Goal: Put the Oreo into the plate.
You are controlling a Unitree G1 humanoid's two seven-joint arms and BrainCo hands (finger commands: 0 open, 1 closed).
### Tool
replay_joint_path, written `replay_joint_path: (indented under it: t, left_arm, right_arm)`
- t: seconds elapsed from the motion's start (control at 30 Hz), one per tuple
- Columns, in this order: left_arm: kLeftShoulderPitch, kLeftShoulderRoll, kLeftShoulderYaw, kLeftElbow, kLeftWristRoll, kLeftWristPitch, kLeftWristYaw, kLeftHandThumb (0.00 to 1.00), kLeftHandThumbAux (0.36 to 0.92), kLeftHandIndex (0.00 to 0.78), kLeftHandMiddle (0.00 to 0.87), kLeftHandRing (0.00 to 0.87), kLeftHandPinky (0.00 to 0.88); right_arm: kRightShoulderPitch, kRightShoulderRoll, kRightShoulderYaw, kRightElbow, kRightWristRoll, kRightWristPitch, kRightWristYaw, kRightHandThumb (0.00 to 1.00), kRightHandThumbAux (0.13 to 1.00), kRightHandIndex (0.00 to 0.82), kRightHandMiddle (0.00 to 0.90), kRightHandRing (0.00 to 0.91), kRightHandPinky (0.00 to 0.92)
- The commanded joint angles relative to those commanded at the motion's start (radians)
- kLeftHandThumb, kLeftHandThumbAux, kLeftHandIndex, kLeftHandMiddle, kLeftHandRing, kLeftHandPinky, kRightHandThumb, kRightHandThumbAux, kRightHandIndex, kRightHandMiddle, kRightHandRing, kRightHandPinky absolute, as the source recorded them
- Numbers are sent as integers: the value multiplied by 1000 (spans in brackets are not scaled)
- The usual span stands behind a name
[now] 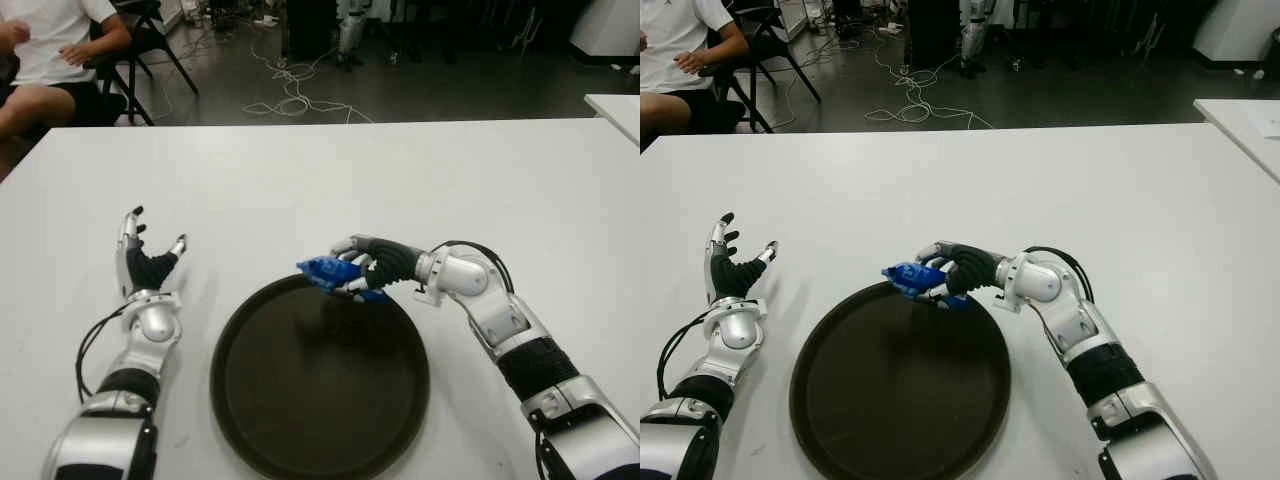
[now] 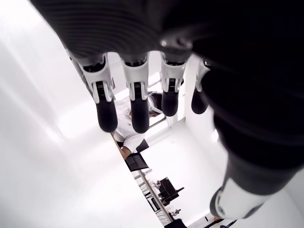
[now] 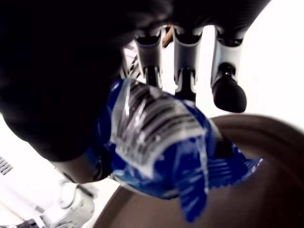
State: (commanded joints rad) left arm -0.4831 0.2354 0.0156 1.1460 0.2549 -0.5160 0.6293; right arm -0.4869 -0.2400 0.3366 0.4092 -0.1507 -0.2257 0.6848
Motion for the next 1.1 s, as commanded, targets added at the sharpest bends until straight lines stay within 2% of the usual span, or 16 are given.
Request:
replay_joint_path:
  t: [0.3,0.63,0.8,1.1]
  left_arm:
    - [-2,0,0,5,1,0,5,313,765,116,123,154,222]
    - [0,-1,0,3,0,-9,3,351,762,120,119,170,282]
    - [1,-2,1,1,-1,-6,4,323,778,121,127,170,262]
    - [1,1,-2,2,3,-1,7,317,772,112,120,161,242]
  right_arm:
    - [1,-4,16,-17,-3,-8,23,682,736,434,808,810,789]
    - [10,-7,11,-22,8,-48,27,682,736,434,805,805,783]
    - [17,-2,6,-30,33,-60,44,682,736,434,806,808,788]
    - [33,-2,17,-72,37,-79,48,683,737,434,815,820,804]
